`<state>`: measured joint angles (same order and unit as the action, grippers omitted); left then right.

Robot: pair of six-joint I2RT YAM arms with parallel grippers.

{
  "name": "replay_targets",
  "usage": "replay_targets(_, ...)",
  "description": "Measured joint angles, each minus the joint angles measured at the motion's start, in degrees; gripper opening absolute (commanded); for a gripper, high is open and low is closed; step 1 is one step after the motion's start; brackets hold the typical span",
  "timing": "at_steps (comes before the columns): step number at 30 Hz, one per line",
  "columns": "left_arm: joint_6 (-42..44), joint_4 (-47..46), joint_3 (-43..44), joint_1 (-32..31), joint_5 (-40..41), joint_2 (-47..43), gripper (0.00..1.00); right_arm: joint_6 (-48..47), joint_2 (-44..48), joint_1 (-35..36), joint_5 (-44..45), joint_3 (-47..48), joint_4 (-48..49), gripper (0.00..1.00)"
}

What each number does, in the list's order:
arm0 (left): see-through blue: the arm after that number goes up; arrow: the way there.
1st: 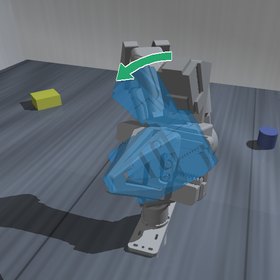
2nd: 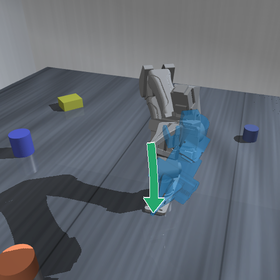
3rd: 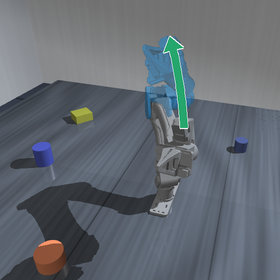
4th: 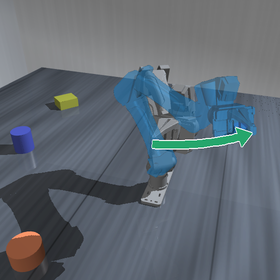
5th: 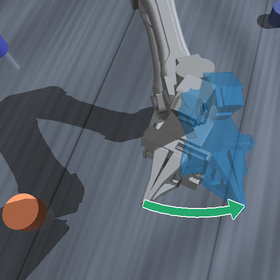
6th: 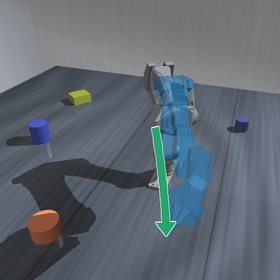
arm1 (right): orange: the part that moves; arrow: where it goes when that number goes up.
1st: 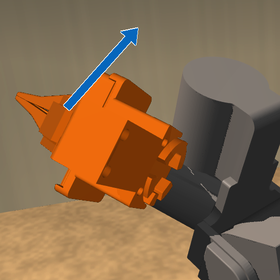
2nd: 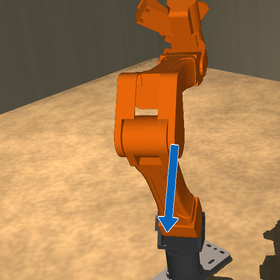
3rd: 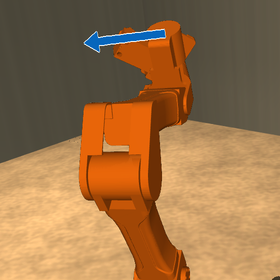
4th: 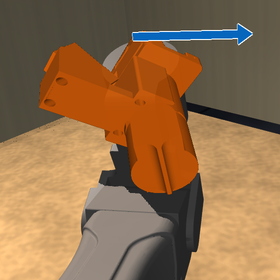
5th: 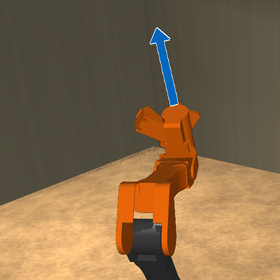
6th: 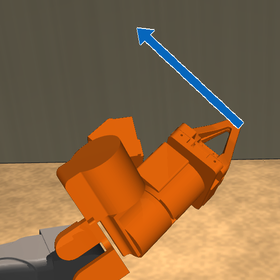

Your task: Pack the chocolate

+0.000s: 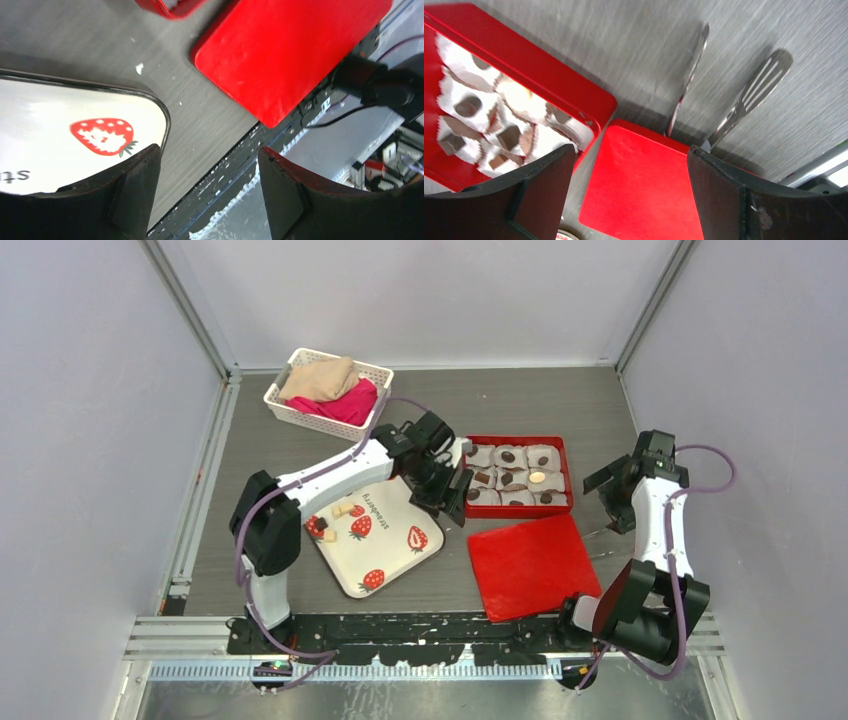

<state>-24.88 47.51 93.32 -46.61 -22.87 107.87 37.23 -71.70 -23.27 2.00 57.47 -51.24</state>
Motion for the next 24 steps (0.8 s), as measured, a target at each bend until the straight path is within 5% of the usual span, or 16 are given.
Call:
replay_targets(14, 1.6, 0.6, -2.4, -4.2, -7.8, 8.5, 0.72, -3.2, 4.1, 0.0, -17.6, -13.4, 7.2, 0.90)
replay_targets(24, 1.6, 0.8, 1.4, -5.7, -10.8, 12.9, 0.72, -5.4, 4.8, 0.0, -16.4, -15.1, 11.3, 0.92)
